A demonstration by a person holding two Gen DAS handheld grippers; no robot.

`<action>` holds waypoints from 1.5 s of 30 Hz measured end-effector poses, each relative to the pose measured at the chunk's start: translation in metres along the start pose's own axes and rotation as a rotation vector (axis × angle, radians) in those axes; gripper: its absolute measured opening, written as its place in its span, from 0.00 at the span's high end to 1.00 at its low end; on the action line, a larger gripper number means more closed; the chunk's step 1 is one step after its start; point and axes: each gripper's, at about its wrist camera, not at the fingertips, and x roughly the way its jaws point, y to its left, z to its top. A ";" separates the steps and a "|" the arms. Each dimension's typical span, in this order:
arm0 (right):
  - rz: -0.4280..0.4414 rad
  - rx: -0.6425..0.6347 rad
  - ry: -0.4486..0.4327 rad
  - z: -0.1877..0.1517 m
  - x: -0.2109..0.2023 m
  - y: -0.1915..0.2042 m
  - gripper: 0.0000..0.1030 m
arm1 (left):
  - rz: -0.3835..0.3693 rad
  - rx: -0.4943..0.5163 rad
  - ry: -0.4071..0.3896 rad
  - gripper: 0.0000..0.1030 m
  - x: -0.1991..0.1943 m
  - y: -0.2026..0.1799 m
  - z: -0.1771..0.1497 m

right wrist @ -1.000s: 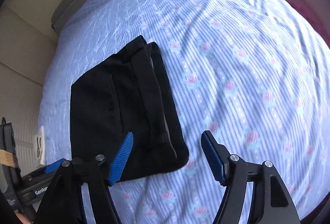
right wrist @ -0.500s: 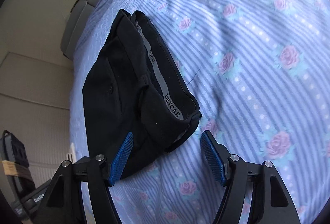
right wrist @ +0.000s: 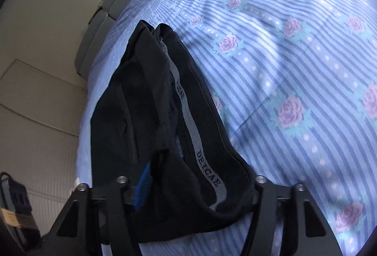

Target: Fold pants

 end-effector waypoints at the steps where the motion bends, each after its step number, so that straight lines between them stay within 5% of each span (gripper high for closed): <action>1: -0.010 0.004 0.000 0.002 0.002 0.003 0.52 | -0.002 -0.005 0.001 0.23 0.000 0.006 -0.001; 5: -0.099 -0.036 -0.003 0.003 -0.001 0.024 0.67 | -0.011 -0.024 0.010 0.23 -0.003 0.033 -0.005; 16: -0.335 -0.166 -0.012 -0.001 -0.003 0.073 0.70 | -0.109 0.028 -0.012 0.18 -0.010 0.111 0.007; 28: -0.396 -0.179 -0.018 -0.004 0.012 0.074 0.67 | -0.417 -0.080 0.039 0.25 0.052 0.163 0.050; 33: -0.399 -0.154 -0.010 0.003 0.022 0.075 0.65 | -0.517 -0.083 0.034 0.46 0.070 0.159 0.077; 39: -0.399 -0.135 -0.005 0.014 0.034 0.072 0.63 | -0.637 -0.186 0.071 0.56 0.099 0.149 0.109; 45: -0.410 -0.145 0.014 0.018 0.030 0.079 0.67 | -0.602 -0.204 0.075 0.83 0.082 0.139 0.113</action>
